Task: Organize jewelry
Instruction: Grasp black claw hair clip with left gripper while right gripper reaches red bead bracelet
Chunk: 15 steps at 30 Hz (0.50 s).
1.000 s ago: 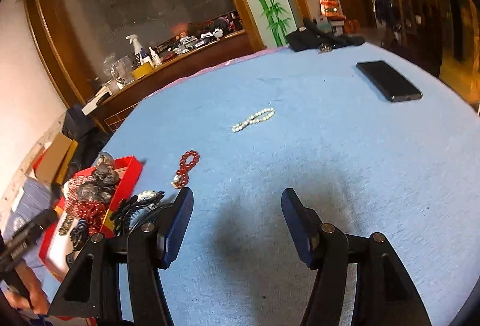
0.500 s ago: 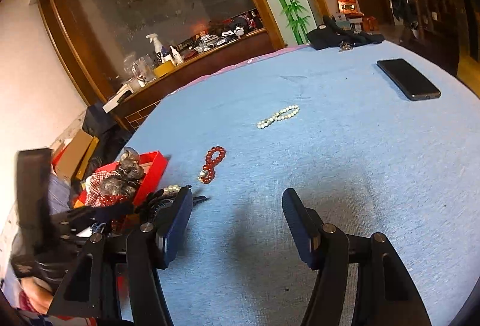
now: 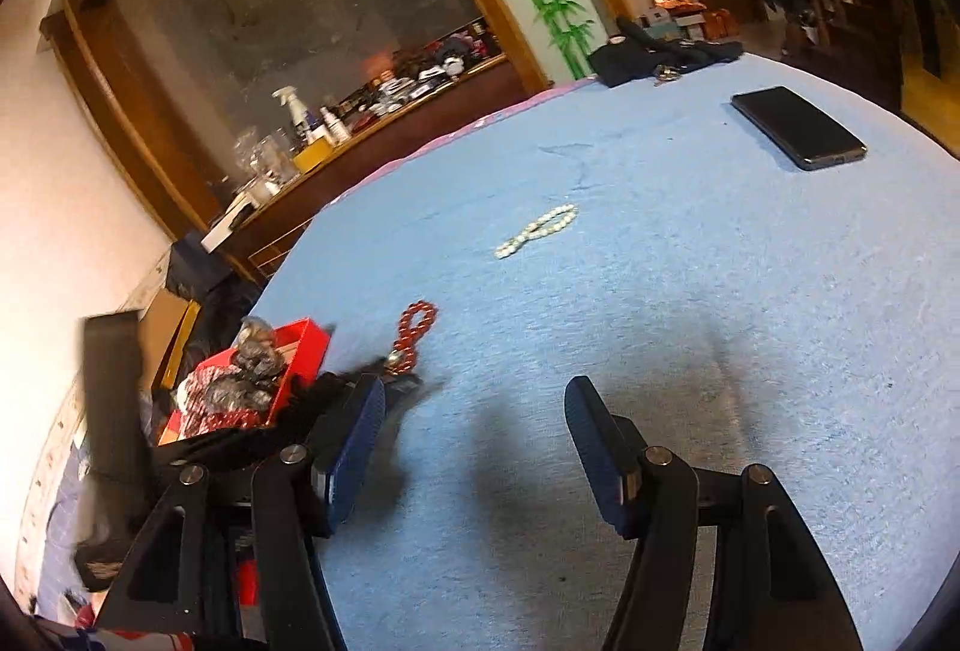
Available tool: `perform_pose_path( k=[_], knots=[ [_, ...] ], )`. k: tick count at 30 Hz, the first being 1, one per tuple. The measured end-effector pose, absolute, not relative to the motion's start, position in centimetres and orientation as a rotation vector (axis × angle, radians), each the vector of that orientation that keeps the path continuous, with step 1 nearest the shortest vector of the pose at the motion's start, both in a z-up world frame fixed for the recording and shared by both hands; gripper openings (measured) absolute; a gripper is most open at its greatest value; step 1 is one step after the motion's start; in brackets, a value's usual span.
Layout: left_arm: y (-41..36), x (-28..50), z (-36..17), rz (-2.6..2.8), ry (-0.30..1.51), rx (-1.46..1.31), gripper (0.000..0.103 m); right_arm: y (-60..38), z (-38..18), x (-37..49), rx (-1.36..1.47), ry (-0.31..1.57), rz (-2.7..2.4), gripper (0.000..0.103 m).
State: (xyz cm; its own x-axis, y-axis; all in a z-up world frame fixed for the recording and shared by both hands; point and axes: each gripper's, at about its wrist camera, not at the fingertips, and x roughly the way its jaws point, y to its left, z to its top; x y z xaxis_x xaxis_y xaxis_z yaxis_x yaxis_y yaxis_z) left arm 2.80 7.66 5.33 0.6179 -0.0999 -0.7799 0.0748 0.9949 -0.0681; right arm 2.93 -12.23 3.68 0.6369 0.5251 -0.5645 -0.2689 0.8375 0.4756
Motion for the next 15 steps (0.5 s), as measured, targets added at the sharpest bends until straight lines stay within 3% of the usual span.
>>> perform_pose_path(
  k=[6, 15],
  knots=[
    [11.8, 1.9, 11.2, 0.009, 0.67, -0.101, 0.033, -12.7, 2.7, 4.0, 0.381, 0.8, 0.399, 0.071],
    [15.9, 0.7, 11.6, 0.137, 0.595, -0.144, 0.033, -6.8, 4.1, 7.5, 0.248, 0.939, 0.482, 0.072]
  ],
)
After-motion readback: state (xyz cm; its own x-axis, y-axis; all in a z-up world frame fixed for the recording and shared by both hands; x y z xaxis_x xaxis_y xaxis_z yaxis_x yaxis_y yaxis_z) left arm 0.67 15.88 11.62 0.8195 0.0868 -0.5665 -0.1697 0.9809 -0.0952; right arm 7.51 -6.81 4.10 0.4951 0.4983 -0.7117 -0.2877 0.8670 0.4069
